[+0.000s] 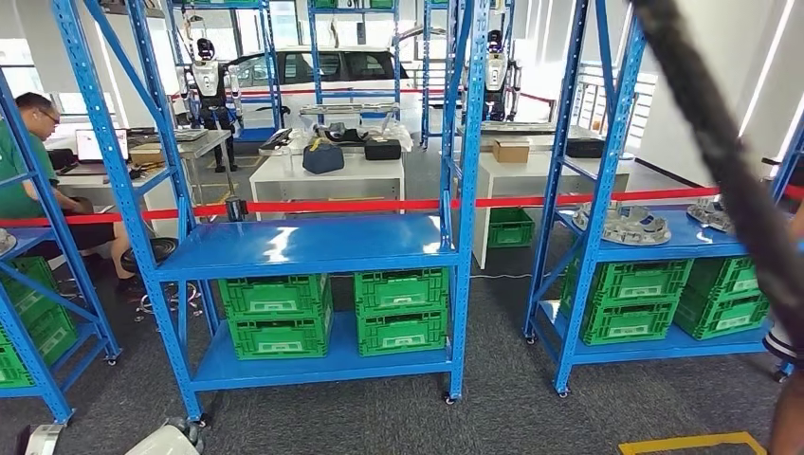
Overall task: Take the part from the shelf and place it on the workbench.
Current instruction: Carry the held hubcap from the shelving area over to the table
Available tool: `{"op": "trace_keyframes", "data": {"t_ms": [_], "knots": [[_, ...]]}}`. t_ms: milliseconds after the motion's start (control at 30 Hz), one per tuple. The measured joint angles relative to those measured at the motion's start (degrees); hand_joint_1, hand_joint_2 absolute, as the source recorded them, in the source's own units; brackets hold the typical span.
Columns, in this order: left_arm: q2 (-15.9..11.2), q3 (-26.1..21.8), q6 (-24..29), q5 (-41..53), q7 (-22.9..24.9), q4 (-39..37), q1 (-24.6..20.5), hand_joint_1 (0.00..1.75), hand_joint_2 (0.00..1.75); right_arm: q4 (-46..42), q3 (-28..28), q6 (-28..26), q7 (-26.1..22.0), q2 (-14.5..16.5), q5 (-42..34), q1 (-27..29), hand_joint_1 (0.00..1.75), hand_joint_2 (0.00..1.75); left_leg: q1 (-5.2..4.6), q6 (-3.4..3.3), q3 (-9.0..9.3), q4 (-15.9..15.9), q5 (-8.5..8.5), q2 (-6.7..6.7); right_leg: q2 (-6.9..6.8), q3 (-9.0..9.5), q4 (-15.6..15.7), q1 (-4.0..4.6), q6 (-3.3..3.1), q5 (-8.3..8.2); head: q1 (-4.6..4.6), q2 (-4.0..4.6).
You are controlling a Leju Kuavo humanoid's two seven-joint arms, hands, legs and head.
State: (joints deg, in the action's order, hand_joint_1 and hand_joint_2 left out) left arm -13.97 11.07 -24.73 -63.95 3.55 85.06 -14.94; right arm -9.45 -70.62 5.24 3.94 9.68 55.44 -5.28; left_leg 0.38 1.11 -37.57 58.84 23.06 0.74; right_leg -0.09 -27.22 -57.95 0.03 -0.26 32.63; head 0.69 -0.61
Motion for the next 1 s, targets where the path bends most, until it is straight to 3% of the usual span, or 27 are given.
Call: {"op": "trace_keyframes", "data": {"t_ms": [67, 100, 167, 200, 233, 267, 300, 333, 367, 400, 467, 500, 567, 600, 633, 667, 700, 733, 767, 833, 867, 900, 967, 1000], "knots": [[-0.34, 0.19, 0.01, -0.42, -0.17, -0.40, -0.38, 1.75, 1.75, 0.01, 0.00, 0.41, -0.04, 0.01, 0.31, 0.09, 0.00, 1.75, 0.17, 0.75, -0.29, -0.26, -0.62, 0.04, -0.12, -0.87, 0.56, -0.02, -0.77, -1.01, -0.02, 0.01], [-0.60, 0.26, 0.00, -0.57, -0.28, -0.62, -0.45, 1.75, 1.75, 0.01, 0.01, 0.60, -0.07, 0.01, 0.46, 0.13, 0.00, 1.75, 0.25, 1.07, -0.70, 0.32, 0.46, -0.05, -0.23, -1.50, 0.64, -0.11, -1.31, -1.75, 0.02, 0.01], [-1.14, 0.39, -0.01, -0.92, -0.46, -1.05, -0.66, 1.75, 1.75, 0.01, 0.02, 0.79, 0.00, -0.02, 0.78, 0.16, 0.00, 1.75, 0.38, 1.60, -2.08, 4.53, 5.75, -0.29, -0.47, -3.16, 0.75, -0.26, -2.06, -3.33, 0.14, 0.01], [-1.27, 0.46, -0.01, -1.10, -0.48, -1.32, -0.83, 1.75, 1.75, 0.01, 0.02, 0.80, 0.09, -0.03, 0.92, 0.18, 0.00, 1.75, 0.38, 1.83, -2.81, 8.04, 8.77, -0.36, -0.49, -4.15, 0.70, -0.22, -2.21, -4.11, 0.21, 0.00], [-1.36, 0.51, -0.01, -1.29, -0.51, -1.62, -1.00, 1.75, 1.75, 0.01, 0.03, 0.83, 0.16, -0.04, 1.02, 0.19, 0.00, 1.75, 0.40, 2.02, -3.30, 11.75, 10.75, -0.39, -0.54, -5.19, 0.59, -0.17, -2.24, -4.94, 0.25, 0.00], [-1.43, 0.56, -0.02, -1.46, -0.57, -2.04, -1.14, 1.75, 1.75, 0.01, 0.04, 0.92, 0.19, -0.04, 1.10, 0.18, 0.00, 1.75, 0.40, 2.13, -3.30, 14.70, 11.24, -0.41, -0.58, -6.31, 0.44, -0.12, -2.23, -5.78, 0.29, 0.00], [-1.54, 0.60, -0.09, -1.64, -0.70, -2.52, -1.25, 1.75, 1.75, 0.01, 0.05, 1.03, 0.13, -0.04, 1.13, 0.18, 0.00, 1.75, 0.40, 2.15, -2.59, 16.21, 10.31, -0.43, -0.60, -7.48, 0.25, -0.08, -2.18, -6.61, 0.31, 0.00], [-1.66, 0.60, -0.22, -1.79, -0.85, -3.02, -1.40, 1.75, 1.75, 0.01, 0.07, 1.14, 0.07, -0.04, 1.13, 0.18, 0.00, 1.75, 0.39, 2.05, -1.01, 15.82, 8.55, -0.45, -0.61, -8.62, 0.03, -0.06, -2.10, -7.39, 0.32, 0.00], [-1.75, 0.60, -0.38, -1.93, -0.99, -3.53, -1.66, 1.75, 1.75, 0.01, 0.08, 1.24, 0.02, -0.03, 1.14, 0.17, 0.00, 1.75, 0.37, 1.85, 1.60, 13.38, 7.03, -0.47, -0.61, -9.66, -0.24, -0.04, -1.97, -8.12, 0.33, 0.00], [-1.83, 0.60, -0.55, -2.03, -1.09, -3.96, -2.03, 1.75, 1.75, 0.01, 0.09, 1.28, -0.04, 0.00, 1.14, 0.13, 0.00, 1.75, 0.26, 1.55, 5.25, 9.21, 6.88, -0.49, -0.61, -10.52, -0.51, 0.03, -1.78, -8.77, 0.33, -0.01], [-1.89, 0.59, -0.90, -2.08, -1.21, -4.61, -2.85, 1.75, 1.75, 0.01, 0.09, 1.39, -0.17, 0.04, 1.13, 0.07, 0.00, 1.75, -0.05, 0.93, 11.40, 0.61, 9.07, -0.50, -0.67, -11.41, -0.86, 0.14, -1.29, -10.00, 0.31, -0.02], [-1.94, 0.58, -1.04, -2.08, -1.28, -4.90, -3.11, 1.75, 1.75, 0.01, 0.09, 1.43, -0.23, 0.05, 1.12, 0.05, 0.00, 1.75, -0.25, 0.60, 12.86, -1.87, 10.09, -0.49, -0.70, -11.55, -0.78, 0.11, -0.97, -10.64, 0.30, -0.02], [-2.03, 0.58, -1.20, -2.07, -1.43, -5.58, -3.30, 1.75, 1.75, 0.01, 0.09, 1.48, -0.25, 0.02, 1.13, 0.11, 0.00, 1.75, -0.33, -0.26, 12.30, -2.70, 9.48, -0.34, -0.65, -11.74, -0.44, -0.06, -0.23, -11.61, 0.28, 0.00], [-2.05, 0.60, -1.22, -2.07, -1.45, -5.89, -3.35, 1.75, 1.75, 0.01, 0.10, 1.48, -0.22, -0.02, 1.13, 0.16, 0.00, 1.75, -0.26, -0.85, 11.66, -2.71, 8.75, -0.22, -0.51, -12.10, -0.91, -0.15, 0.20, -10.69, 0.29, 0.01], [-2.05, 0.61, -1.23, -2.06, -1.48, -6.17, -3.37, 1.75, 1.75, 0.01, 0.10, 1.46, -0.18, -0.05, 1.13, 0.25, 0.00, 1.75, -0.14, -1.36, 10.86, -2.78, 7.90, -0.11, -0.34, -12.65, -2.29, -0.21, 0.59, -8.53, 0.26, 0.02], [-2.04, 0.62, -1.23, -2.06, -1.49, -6.38, -3.40, 1.75, 1.75, 0.01, 0.10, 1.44, -0.15, -0.09, 1.13, 0.31, 0.00, 1.75, -0.03, -1.72, 9.91, -2.80, 7.01, -0.01, -0.18, -13.39, -4.80, -0.37, 0.93, -5.35, 0.24, 0.02], [-2.04, 0.63, -1.23, -2.06, -1.49, -6.56, -3.39, 1.75, 1.75, 0.01, 0.10, 1.43, -0.14, -0.11, 1.13, 0.33, 0.00, 1.75, -0.03, -1.90, 8.95, -2.75, 6.15, -0.01, -0.08, -14.20, -8.26, -0.43, 1.24, -1.91, 0.19, 0.02], [-2.04, 0.62, -1.23, -2.06, -1.50, -6.71, -3.32, 1.75, 1.75, 0.01, 0.10, 1.43, -0.15, -0.11, 1.12, 0.35, 0.00, 1.75, -0.03, -1.89, 7.90, -2.67, 5.29, -0.01, -0.05, -14.84, -12.02, -0.51, 1.48, 0.51, 0.16, 0.02], [-2.05, 0.61, -1.23, -2.06, -1.51, -6.86, -3.20, 1.75, 1.75, 0.01, 0.10, 1.43, -0.18, -0.14, 1.12, 0.33, 0.00, 1.75, -0.01, -1.78, 6.77, -2.52, 4.41, -0.01, -0.05, -15.13, -15.34, -0.59, 1.68, 1.35, 0.15, 0.02], [-2.07, 0.58, -1.23, -2.06, -1.51, -7.11, -2.90, 1.75, 1.75, 0.01, 0.11, 1.41, -0.13, -0.22, 1.13, 0.32, 0.00, 1.75, 0.14, -1.38, 4.24, -1.93, 2.82, 0.03, -0.05, -13.53, -17.61, -0.74, 1.95, -1.07, 0.10, 0.01], [-2.09, 0.56, -1.23, -2.06, -1.51, -7.18, -2.79, 1.75, 1.75, 0.01, 0.11, 1.39, -0.06, -0.26, 1.13, 0.32, 0.00, 1.75, 0.27, -1.10, 2.98, -1.49, 2.16, 0.04, -0.05, -11.35, -15.90, -0.85, 2.04, -2.79, 0.08, 0.01], [-2.13, 0.50, -1.23, -2.06, -1.52, -7.16, -2.72, 1.75, 1.75, 0.01, 0.10, 1.40, 0.02, -0.28, 1.13, 0.29, 0.00, 1.75, 0.35, -0.75, 1.81, -0.92, 1.64, 0.04, -0.01, -8.01, -12.11, -0.95, 2.09, -3.23, 0.03, 0.00], [-2.25, 0.33, -1.22, -2.06, -1.58, -7.05, -2.68, 1.75, 1.75, 0.01, 0.10, 1.69, 0.07, -0.30, 1.06, 0.22, 0.00, 1.75, 0.37, 0.06, 0.23, 0.12, 0.79, 0.03, 0.16, -2.24, -3.92, -0.86, 1.57, -1.32, 0.01, 0.00], [-2.33, 0.24, -1.21, -2.06, -1.62, -6.99, -2.64, 1.75, 1.75, 0.01, 0.10, 1.97, 0.05, -0.29, 1.01, 0.18, 0.00, 1.75, 0.34, 0.48, -0.17, 0.33, 0.38, 0.04, 0.23, -0.81, -1.39, -0.72, 1.11, -0.13, 0.02, 0.00]]}}
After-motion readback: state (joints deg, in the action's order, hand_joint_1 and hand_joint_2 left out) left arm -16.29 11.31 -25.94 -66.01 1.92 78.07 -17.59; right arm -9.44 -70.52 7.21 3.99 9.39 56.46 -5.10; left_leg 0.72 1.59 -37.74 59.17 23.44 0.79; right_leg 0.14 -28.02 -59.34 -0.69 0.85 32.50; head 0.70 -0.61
